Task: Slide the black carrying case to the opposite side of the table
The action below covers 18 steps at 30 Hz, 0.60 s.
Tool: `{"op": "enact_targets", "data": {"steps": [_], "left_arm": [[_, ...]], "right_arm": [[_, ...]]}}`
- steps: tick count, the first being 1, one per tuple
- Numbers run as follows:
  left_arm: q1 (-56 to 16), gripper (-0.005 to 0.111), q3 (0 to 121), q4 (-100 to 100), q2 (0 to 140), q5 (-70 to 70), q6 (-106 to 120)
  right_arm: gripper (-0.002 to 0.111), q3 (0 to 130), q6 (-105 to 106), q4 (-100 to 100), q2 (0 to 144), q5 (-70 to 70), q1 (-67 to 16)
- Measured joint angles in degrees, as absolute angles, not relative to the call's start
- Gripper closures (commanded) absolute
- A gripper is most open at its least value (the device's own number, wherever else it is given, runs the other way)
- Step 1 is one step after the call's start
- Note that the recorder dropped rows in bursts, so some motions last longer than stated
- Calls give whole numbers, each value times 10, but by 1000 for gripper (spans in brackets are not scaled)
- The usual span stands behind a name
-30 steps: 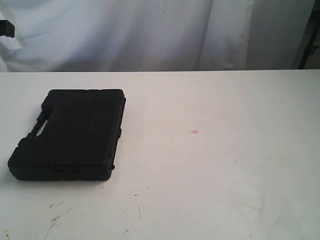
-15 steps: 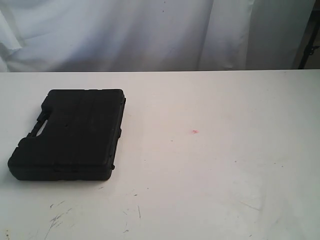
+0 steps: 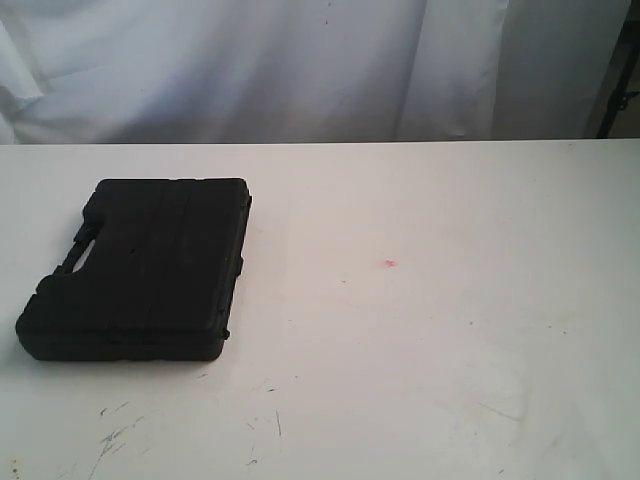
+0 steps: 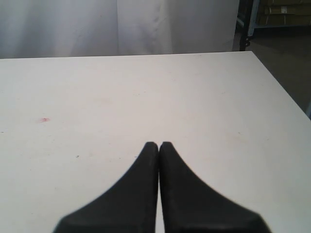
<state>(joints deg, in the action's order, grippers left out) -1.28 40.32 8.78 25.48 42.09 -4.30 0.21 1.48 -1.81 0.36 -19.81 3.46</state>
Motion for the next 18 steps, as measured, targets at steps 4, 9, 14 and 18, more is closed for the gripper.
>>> {"op": "enact_targets", "data": {"steps": [4,9,14,18], "left_arm": [[-13,107,396,53,220,422,-41],[-13,107,358,3,196,382,-40],[-13,107,303,-12,189,288,-40],[-13,107,238,-10,178,200,-41]], "right_arm": [[108,2,15,-18,4,-198,35],[108,2,15,-18,4,-198,35],[108,2,15,-18,4,-198,35],[108,2,15,-18,4,-198,35]]}}
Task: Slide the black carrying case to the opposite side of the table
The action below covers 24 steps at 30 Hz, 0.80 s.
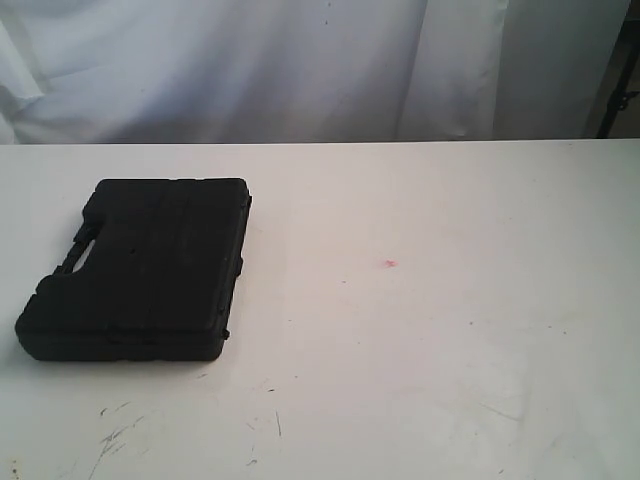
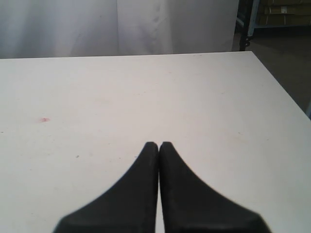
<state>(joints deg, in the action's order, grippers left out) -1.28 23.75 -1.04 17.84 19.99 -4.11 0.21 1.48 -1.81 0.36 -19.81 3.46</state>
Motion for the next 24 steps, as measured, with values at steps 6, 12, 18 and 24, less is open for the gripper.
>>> {"op": "enact_targets", "data": {"steps": [6,12,18,24], "left_arm": [[-13,107,144,-22,114,166,-55],[-13,107,68,-44,48,166,-57],[-13,107,27,-48,12,168,-57],[-13,107,2,-50,2,181,-58]], "right_arm": [[108,2,15,-18,4,-198,35],[108,2,15,-18,4,-198,35],[108,2,15,-18,4,-198,35],[108,2,15,-18,4,-198,35]]}}
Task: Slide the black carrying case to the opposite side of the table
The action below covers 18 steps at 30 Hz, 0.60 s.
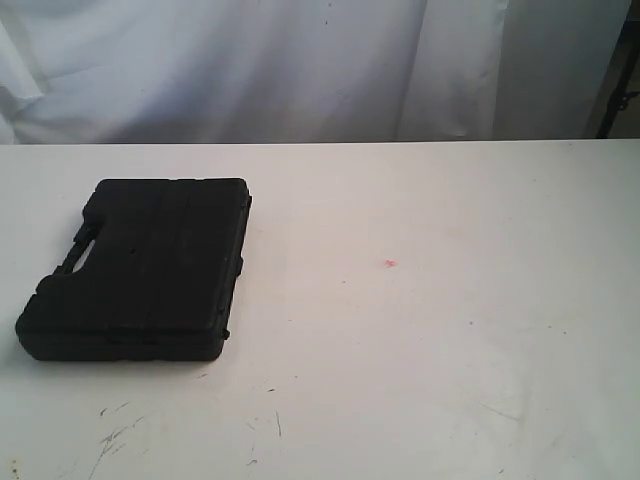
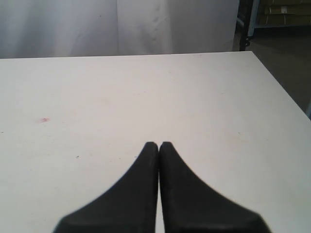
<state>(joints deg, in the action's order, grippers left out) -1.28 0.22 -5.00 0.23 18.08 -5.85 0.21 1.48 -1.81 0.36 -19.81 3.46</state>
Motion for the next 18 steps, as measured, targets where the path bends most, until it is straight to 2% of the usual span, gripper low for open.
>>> {"op": "enact_targets", "data": {"steps": [18], "left_arm": [[-13,107,2,-26,2,181,-83]], "right_arm": [[108,2,15,-18,4,-198,35]]}}
